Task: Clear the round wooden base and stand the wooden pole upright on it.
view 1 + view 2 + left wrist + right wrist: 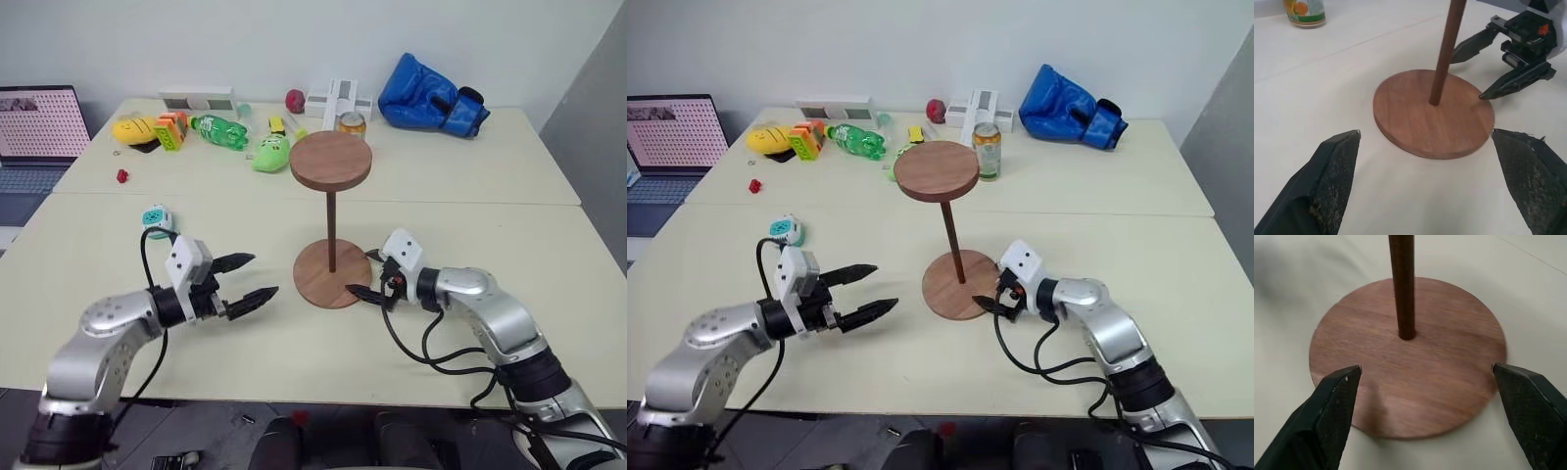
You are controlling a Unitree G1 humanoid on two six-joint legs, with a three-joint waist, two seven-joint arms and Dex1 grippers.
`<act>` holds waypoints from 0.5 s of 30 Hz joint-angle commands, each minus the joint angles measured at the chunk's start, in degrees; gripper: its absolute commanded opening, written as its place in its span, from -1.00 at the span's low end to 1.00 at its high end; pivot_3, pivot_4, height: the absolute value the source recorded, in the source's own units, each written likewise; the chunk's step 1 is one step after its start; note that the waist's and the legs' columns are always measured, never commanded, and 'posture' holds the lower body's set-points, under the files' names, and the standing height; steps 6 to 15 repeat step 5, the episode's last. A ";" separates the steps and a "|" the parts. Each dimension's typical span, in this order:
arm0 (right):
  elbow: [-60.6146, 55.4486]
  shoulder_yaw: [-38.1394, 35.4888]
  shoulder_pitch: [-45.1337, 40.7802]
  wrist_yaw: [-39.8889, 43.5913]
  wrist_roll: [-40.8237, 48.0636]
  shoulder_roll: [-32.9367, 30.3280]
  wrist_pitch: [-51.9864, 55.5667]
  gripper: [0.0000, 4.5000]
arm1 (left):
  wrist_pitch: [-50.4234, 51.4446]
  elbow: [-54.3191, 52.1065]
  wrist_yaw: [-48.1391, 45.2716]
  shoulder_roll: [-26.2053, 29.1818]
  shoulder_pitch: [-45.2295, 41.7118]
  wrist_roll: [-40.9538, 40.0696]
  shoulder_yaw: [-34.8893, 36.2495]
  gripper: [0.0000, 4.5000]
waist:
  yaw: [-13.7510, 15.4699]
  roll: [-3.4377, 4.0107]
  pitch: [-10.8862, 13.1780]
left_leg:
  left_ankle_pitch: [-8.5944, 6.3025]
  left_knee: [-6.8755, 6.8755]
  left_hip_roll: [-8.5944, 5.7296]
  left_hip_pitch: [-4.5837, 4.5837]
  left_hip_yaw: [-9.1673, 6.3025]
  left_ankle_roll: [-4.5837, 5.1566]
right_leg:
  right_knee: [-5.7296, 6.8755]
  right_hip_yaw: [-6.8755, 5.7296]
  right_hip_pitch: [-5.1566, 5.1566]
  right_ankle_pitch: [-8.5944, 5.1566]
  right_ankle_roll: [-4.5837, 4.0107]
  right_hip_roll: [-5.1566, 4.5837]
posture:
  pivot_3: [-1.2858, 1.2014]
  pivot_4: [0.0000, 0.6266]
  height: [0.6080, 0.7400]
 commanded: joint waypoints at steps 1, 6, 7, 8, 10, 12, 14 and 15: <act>-5.86 -7.27 -1.49 2.24 5.07 -2.97 2.84 0.98 | -1.54 6.21 -4.31 5.20 -6.20 3.56 0.11 1.00 | 0.01 -0.01 0.08 | 0.00 -0.02 -0.01 -0.02 0.04 0.00 | -0.01 0.03 -0.05 0.00 0.00 0.00 | 0.03 -0.52 1.00; -13.68 -11.94 3.52 3.13 9.68 -5.64 5.81 0.98 | -2.64 10.86 -8.38 7.26 -9.84 5.75 -2.01 1.00 | -0.18 0.06 0.13 | 0.00 -0.04 0.01 -0.24 0.04 0.00 | -0.01 0.01 -0.26 0.00 0.00 0.00 | 0.03 -0.52 1.00; -13.68 -11.94 3.52 3.13 9.68 -5.64 5.81 0.98 | -2.64 10.86 -8.38 7.26 -9.84 5.75 -2.01 1.00 | -0.18 0.06 0.13 | 0.00 -0.04 0.01 -0.24 0.04 0.00 | -0.01 0.01 -0.26 0.00 0.00 0.00 | 0.03 -0.52 1.00; -13.68 -11.94 3.52 3.13 9.68 -5.64 5.81 0.98 | -2.64 10.86 -8.38 7.26 -9.84 5.75 -2.01 1.00 | -0.18 0.06 0.13 | 0.00 -0.04 0.01 -0.24 0.04 0.00 | -0.01 0.01 -0.26 0.00 0.00 0.00 | 0.03 -0.52 1.00; -13.68 -11.94 3.52 3.13 9.68 -5.64 5.81 0.98 | -2.64 10.86 -8.38 7.26 -9.84 5.75 -2.01 1.00 | -0.18 0.06 0.13 | 0.00 -0.04 0.01 -0.24 0.04 0.00 | -0.01 0.01 -0.26 0.00 0.00 0.00 | 0.03 -0.52 1.00; -13.68 -11.94 3.52 3.13 9.68 -5.64 5.81 0.98 | -2.64 10.86 -8.38 7.26 -9.84 5.75 -2.01 1.00 | -0.18 0.06 0.13 | 0.00 -0.04 0.01 -0.24 0.04 0.00 | -0.01 0.01 -0.26 0.00 0.00 0.00 | 0.03 -0.52 1.00; -13.68 -11.94 3.52 3.13 9.68 -5.64 5.81 0.98 | -2.64 10.86 -8.38 7.26 -9.84 5.75 -2.01 1.00 | -0.18 0.06 0.13 | 0.00 -0.04 0.01 -0.24 0.04 0.00 | -0.01 0.01 -0.26 0.00 0.00 0.00 | 0.03 -0.52 1.00; -13.68 -11.94 3.52 3.13 9.68 -5.64 5.81 0.98 | -2.64 10.86 -8.38 7.26 -9.84 5.75 -2.01 1.00 | -0.18 0.06 0.13 | 0.00 -0.04 0.01 -0.24 0.04 0.00 | -0.01 0.01 -0.26 0.00 0.00 0.00 | 0.03 -0.52 1.00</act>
